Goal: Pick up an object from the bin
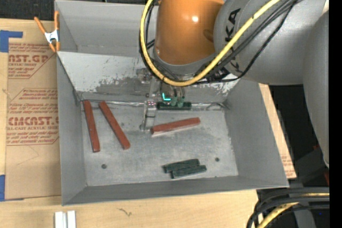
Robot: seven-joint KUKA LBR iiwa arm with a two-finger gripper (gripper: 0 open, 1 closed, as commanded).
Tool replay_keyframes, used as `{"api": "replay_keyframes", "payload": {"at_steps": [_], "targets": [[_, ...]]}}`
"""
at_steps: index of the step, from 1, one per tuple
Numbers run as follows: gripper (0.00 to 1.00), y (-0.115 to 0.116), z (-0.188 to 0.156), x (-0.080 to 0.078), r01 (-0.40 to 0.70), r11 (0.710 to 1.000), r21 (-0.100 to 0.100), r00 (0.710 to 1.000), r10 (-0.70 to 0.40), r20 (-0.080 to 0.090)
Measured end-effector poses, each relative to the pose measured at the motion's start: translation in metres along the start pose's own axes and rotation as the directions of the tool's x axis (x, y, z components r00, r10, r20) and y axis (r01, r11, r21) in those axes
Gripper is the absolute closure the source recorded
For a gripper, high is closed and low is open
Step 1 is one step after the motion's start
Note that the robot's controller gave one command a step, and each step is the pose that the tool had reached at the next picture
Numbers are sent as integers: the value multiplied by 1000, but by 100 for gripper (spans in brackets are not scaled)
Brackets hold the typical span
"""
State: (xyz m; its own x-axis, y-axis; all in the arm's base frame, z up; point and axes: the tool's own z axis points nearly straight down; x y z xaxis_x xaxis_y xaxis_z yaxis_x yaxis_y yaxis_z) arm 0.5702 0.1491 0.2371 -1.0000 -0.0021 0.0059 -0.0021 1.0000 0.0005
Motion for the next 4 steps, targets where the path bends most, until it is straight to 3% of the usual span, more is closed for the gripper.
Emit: {"api": "replay_keyframes", "payload": {"at_steps": [1, 2, 3, 4], "targets": [[0, -99, 148, -9, -144, 990, 3, 990, 144, 0], [0, -115, 168, 14, -320, 947, -1, 947, 320, 4], [100, -115, 167, 12, -321, 947, -3, 947, 321, 7], [100, -72, 21, 54, 69, 998, 0, 998, -69, 12]]}}
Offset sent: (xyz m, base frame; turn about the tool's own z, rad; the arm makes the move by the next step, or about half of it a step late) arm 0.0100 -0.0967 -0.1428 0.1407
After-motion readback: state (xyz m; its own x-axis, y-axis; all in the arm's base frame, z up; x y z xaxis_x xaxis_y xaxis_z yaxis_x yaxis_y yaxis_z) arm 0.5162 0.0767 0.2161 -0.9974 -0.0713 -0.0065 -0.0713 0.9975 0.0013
